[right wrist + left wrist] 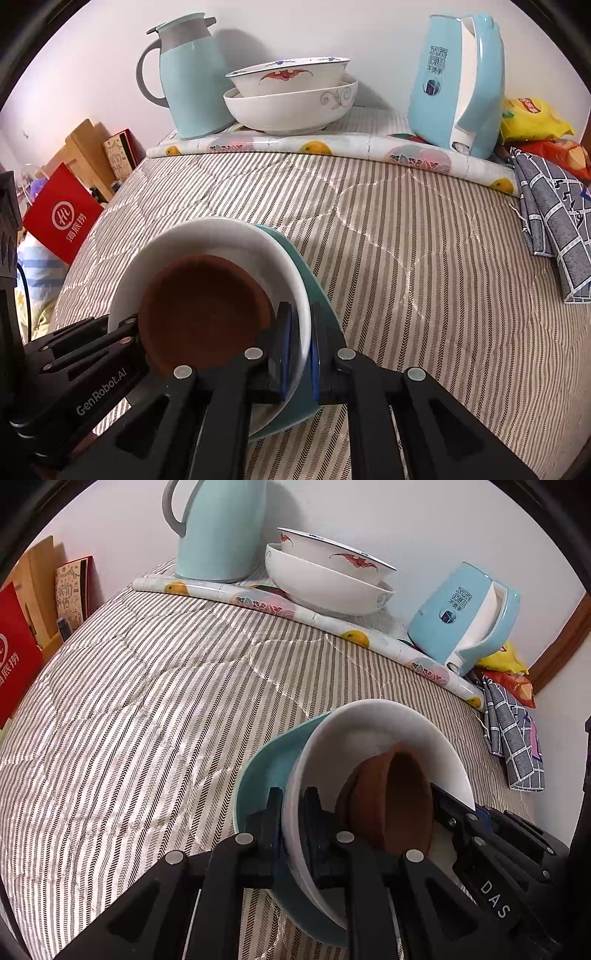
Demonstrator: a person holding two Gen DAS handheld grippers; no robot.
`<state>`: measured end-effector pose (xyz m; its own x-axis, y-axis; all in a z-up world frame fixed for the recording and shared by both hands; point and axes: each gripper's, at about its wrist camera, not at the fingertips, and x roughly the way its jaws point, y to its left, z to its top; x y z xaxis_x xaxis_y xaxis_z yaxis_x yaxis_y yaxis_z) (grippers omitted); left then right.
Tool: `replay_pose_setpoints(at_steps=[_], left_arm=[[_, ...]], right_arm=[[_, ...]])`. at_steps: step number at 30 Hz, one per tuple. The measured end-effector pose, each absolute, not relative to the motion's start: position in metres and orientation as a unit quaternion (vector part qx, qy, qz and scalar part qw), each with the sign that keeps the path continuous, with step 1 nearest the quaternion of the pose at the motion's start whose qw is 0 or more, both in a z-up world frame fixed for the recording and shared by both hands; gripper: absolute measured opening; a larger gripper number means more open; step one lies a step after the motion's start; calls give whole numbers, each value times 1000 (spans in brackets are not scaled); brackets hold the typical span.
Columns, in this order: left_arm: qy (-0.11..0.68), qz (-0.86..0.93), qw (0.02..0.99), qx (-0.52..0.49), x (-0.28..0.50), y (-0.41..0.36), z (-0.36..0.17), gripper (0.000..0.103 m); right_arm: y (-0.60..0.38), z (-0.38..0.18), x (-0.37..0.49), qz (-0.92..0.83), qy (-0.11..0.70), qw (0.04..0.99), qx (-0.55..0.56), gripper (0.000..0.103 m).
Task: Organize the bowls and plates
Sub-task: 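Lower the white bowl onto the light-blue plate with both grippers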
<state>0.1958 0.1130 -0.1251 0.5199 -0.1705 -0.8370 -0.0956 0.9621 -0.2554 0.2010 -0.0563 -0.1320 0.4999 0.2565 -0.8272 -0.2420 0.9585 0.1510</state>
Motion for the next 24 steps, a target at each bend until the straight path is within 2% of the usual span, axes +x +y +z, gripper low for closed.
replay_pose_setpoints(at_steps=[10, 18, 24], left_arm=[[482, -13, 869, -116, 191, 109, -123, 15], [483, -10, 868, -115, 191, 108, -122, 17], [489, -10, 865, -116, 190, 108, -122, 17]], right_arm=[[-59, -132, 198, 144, 480, 866, 7, 9], [-62, -131, 196, 141, 481, 865, 10, 15], [-63, -131, 194, 141, 482, 864, 7, 16]])
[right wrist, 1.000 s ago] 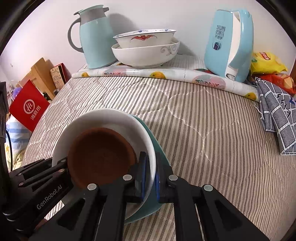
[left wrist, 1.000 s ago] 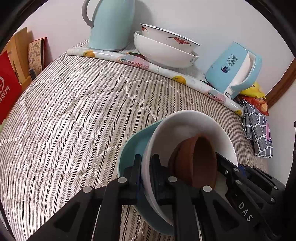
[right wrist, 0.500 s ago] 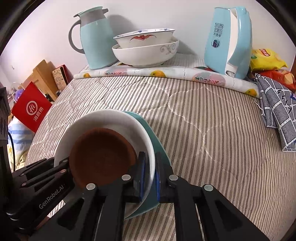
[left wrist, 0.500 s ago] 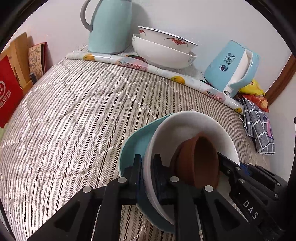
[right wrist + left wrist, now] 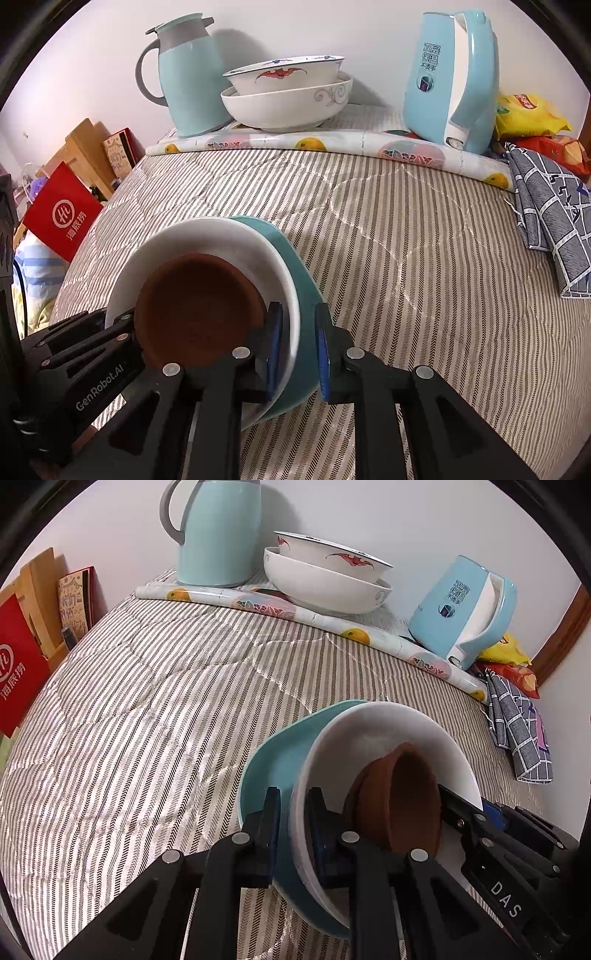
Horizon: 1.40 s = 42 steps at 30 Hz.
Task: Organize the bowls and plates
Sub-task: 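Lower the white bowl onto the light-blue plate with both grippers, then open both grippers and pull them back from the white bowl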
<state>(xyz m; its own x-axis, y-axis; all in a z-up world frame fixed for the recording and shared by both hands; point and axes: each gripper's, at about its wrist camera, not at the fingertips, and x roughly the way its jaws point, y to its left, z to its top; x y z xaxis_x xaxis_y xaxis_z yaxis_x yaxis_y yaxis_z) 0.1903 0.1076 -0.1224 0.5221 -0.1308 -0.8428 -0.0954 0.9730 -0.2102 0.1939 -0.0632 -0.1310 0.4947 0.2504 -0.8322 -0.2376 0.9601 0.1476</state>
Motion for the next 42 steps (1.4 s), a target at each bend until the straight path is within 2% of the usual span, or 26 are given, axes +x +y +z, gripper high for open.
replay_pose_setpoints(at_steps=[5, 8, 9, 11, 19, 23, 25, 28, 32, 42], left_arm=[[491, -9, 864, -111, 189, 105, -121, 17], [490, -7, 865, -107, 189, 105, -118, 24], [489, -2, 866, -102, 188, 105, -117, 29], [486, -4, 867, -106, 187, 106, -114, 31], [488, 0, 867, -105, 183, 106, -108, 34], [480, 11, 871, -99, 178, 106, -99, 45], [477, 8, 873, -102, 174, 107, -94, 47], [475, 7, 874, -98, 169, 106, -88, 49], [472, 4, 877, -91, 159, 102, -79, 54], [448, -15, 890, -83, 121, 89, -53, 63]], right_arm=[[-64, -130, 191, 141, 484, 864, 4, 16], [-67, -127, 190, 143, 480, 866, 10, 16], [-68, -126, 190, 141, 479, 866, 10, 20], [-69, -123, 190, 137, 474, 870, 5, 22], [-74, -118, 185, 139, 470, 872, 8, 23], [-80, -112, 179, 136, 466, 874, 9, 29], [-82, -109, 176, 136, 464, 875, 10, 32], [-86, -105, 169, 137, 463, 876, 14, 42], [-93, -97, 155, 133, 456, 880, 16, 44], [-118, -66, 105, 99, 409, 907, 25, 71]])
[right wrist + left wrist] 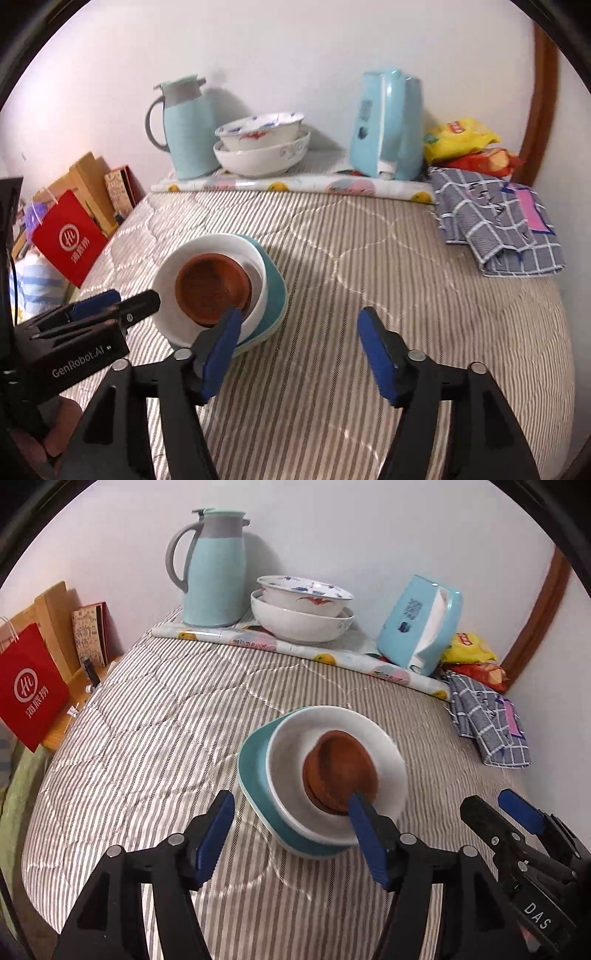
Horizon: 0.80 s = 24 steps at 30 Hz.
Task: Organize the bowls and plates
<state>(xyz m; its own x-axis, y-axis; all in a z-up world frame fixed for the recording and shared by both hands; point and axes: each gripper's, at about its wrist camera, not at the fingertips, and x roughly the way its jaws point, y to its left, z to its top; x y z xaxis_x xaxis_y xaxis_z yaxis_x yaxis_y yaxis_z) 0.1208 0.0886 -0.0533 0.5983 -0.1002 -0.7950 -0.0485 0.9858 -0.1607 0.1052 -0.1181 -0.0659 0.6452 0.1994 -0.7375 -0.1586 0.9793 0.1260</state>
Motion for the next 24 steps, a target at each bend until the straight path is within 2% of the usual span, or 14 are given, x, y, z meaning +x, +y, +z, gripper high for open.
replay_pose_setpoints(at_steps=[2, 15, 19, 24], left_arm=[[440, -22, 894, -81, 111, 84, -46, 64], [381, -17, 920, -85, 53, 70, -12, 93], [378, -23, 922, -85, 39, 67, -13, 93], [381, -19, 920, -86, 26, 66, -12, 93]], right_arm=[[-125, -61, 94, 91, 406, 909, 34, 77], [-136, -39, 39, 73, 389, 918, -2, 77], [-142, -39, 23, 67, 389, 919, 9, 79], [-150, -37, 8, 47, 383, 922, 14, 92]])
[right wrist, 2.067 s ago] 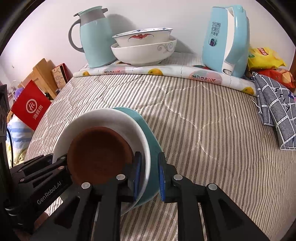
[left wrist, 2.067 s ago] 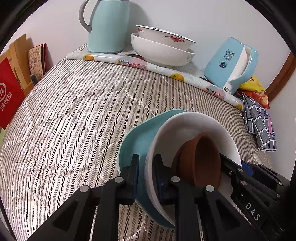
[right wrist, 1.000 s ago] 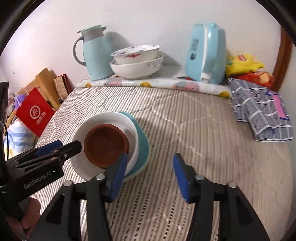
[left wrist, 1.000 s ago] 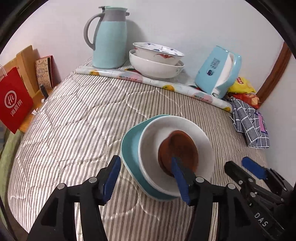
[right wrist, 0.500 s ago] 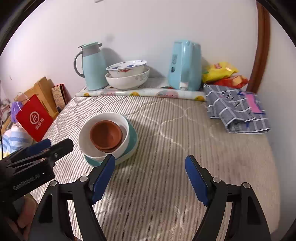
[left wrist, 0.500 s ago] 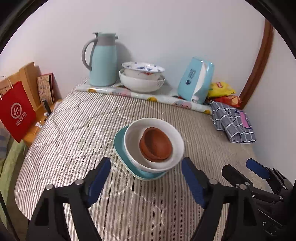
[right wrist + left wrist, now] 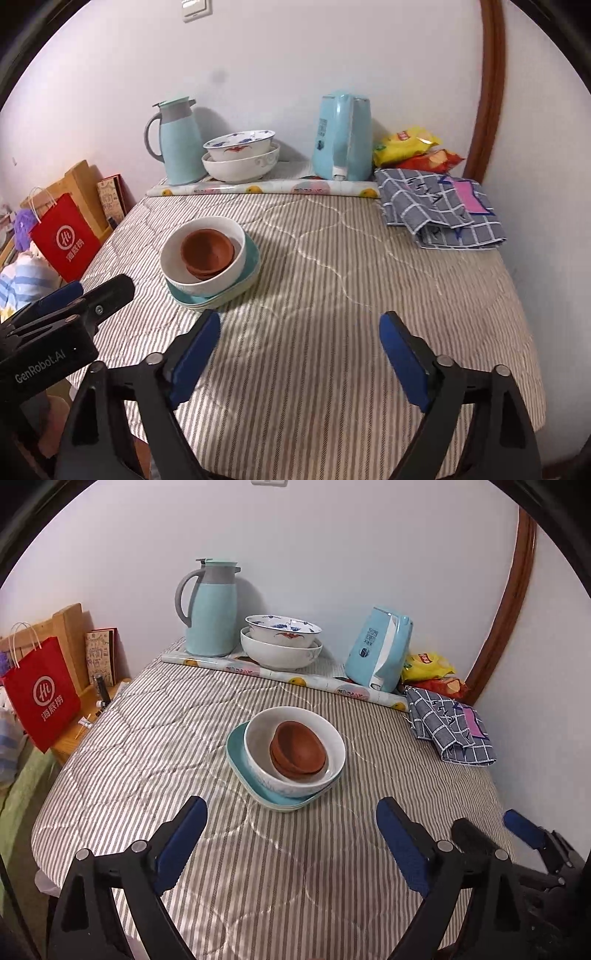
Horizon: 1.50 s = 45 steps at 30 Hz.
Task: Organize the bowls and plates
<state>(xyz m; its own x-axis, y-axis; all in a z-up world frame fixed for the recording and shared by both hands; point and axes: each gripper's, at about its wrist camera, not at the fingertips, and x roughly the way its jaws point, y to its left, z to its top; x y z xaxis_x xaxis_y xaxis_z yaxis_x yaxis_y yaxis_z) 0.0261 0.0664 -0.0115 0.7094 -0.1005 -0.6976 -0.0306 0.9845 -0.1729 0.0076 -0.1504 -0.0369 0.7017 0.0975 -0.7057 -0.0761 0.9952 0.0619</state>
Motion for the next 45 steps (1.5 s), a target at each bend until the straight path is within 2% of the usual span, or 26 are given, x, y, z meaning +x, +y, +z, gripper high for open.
replay_pose_setpoints(at_steps=[4, 45], left_arm=[[385, -18, 920, -69, 19, 62, -12, 93], [372, -13, 927, -33, 0, 37, -6, 93]], right_arm=[[-161, -31, -4, 40, 371, 927, 29, 97], [-186, -29, -31, 22, 364, 931, 30, 98]])
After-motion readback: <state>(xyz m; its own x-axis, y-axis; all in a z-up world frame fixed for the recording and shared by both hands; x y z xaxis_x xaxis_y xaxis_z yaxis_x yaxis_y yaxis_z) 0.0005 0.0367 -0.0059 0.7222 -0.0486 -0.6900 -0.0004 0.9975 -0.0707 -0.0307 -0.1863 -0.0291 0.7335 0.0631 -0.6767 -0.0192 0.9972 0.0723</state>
